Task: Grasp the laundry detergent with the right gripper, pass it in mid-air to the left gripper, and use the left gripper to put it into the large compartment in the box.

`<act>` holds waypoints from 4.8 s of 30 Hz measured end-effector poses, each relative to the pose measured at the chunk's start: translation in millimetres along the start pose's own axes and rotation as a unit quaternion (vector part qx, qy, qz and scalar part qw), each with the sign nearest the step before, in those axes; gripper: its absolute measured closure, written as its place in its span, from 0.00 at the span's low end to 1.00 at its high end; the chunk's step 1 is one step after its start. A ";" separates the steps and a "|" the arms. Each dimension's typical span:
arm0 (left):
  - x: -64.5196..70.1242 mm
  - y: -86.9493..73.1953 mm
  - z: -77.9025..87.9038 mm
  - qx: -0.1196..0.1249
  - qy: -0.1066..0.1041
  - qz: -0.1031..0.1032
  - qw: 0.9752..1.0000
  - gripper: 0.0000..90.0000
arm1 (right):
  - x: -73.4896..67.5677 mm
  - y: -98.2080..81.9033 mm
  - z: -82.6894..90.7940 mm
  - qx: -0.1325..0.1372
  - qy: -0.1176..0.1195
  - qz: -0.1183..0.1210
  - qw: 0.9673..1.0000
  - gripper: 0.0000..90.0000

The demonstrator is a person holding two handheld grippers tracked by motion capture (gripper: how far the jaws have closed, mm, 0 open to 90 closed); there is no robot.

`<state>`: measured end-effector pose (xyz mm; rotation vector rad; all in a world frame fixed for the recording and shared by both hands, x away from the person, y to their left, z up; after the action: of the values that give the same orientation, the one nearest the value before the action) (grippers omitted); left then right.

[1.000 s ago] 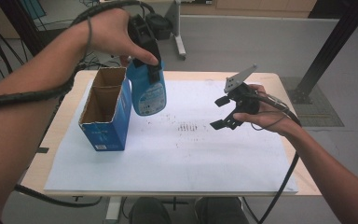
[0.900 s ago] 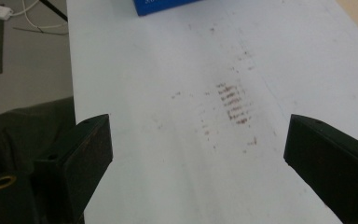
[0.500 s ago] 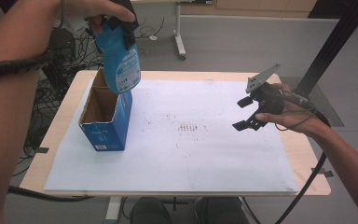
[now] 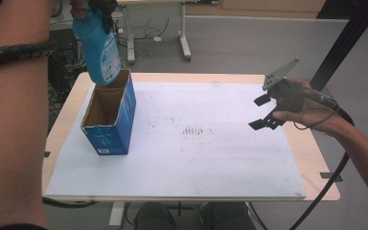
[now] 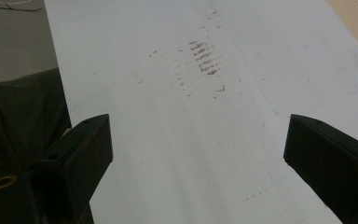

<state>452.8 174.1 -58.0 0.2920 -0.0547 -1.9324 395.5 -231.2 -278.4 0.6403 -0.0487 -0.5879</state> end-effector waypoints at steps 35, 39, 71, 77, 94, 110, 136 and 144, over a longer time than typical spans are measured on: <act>-36.3 -21.6 -48.3 -0.014 -0.013 0.134 0.991 0.41 | -4.2 3.3 4.9 -0.017 -0.015 0.010 1.000 0.10; -36.3 -24.3 -61.3 -0.017 -0.014 0.137 0.990 0.41 | -4.0 1.4 3.7 -0.022 -0.016 0.010 1.000 0.10; -8.0 -42.4 -210.5 -0.029 -0.022 0.115 0.993 0.41 | -2.7 -1.6 -13.8 -0.043 -0.019 0.014 0.999 0.10; -0.8 -45.7 -239.5 -0.042 -0.014 0.098 0.994 0.41 | -0.6 -2.4 -17.6 -0.048 -0.019 0.013 0.999 0.10; -7.9 -54.1 -271.5 -0.046 -0.028 0.085 0.995 0.41 | 9.7 -2.6 -26.5 -0.057 -0.021 0.005 0.998 0.11; -9.9 -50.3 -274.3 -0.046 -0.030 0.080 0.995 0.40 | 17.6 -0.7 -25.7 -0.057 -0.026 0.003 0.998 0.11; -10.7 -50.6 -274.8 -0.042 -0.033 0.081 0.995 0.40 | 17.7 1.6 -21.1 -0.058 -0.035 0.006 0.998 0.11; -10.3 -50.6 -274.8 -0.043 -0.033 0.081 0.995 0.40 | 18.6 1.5 -20.9 -0.059 -0.036 0.006 0.998 0.11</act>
<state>473.2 230.0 -331.2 0.1613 -0.0367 -1.7780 416.5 -228.6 -296.9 0.5039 -0.0844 -0.5979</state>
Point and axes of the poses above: each handheld gripper's, and its own axes: z roughly backward along the jaws, y roughly out of its top, x roughly to its right, the point moved 6 cm from there along -z, roughly forward along the jaws, and after that the axes turned 13 degrees about -z, right-handed, at the moved point
